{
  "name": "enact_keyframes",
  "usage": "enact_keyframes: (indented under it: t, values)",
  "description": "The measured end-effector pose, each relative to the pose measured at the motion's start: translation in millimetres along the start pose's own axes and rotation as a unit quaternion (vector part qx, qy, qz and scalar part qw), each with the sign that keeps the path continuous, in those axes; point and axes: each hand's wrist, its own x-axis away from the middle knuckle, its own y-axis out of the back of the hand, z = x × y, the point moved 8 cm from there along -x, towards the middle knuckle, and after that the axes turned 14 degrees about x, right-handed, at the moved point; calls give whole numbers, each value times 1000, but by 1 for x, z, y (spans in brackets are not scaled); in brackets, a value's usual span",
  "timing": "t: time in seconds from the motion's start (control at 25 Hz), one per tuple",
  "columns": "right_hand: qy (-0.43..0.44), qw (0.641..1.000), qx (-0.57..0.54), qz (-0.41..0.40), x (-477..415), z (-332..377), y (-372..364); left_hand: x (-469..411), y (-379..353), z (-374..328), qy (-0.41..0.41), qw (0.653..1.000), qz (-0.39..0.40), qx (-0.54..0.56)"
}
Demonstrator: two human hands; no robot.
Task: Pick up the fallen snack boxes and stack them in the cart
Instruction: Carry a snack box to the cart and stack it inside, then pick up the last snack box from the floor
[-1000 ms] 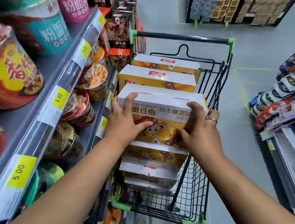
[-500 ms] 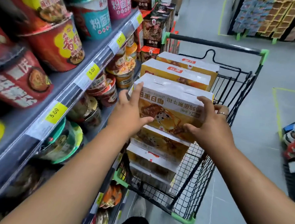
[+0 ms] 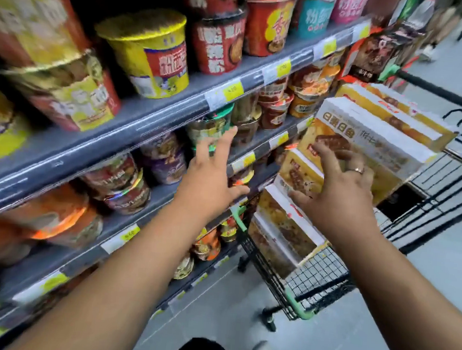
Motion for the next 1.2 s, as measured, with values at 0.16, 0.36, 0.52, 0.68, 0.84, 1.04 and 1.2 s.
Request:
enact_keyframes:
  t: [0.16,0.36,0.52,0.68,0.84,1.04,1.2]
  values:
    - [107,992,-15,69,46,86,-20,78,57,59,56,996,-60,20]
    - [233,967,-15,96,136,200,-43,209,116,139,143,984,-103,34]
    - [332,936,-27,114,223,293,-56,332,169,191,211,963,-168,18]
    - [463,877,-37,119,325,385,-71,454,220,241,304,921,-243,17]
    - [568,807,-40,157,419,469,-88,568,254,285,382,863,-330,31]
    - [703,675,-48,218,546,575,-115,701,284,332,491,767,-412,34]
    - [791,563,-32,237,643,640,-122,797,305,347,572,677,-462,2]
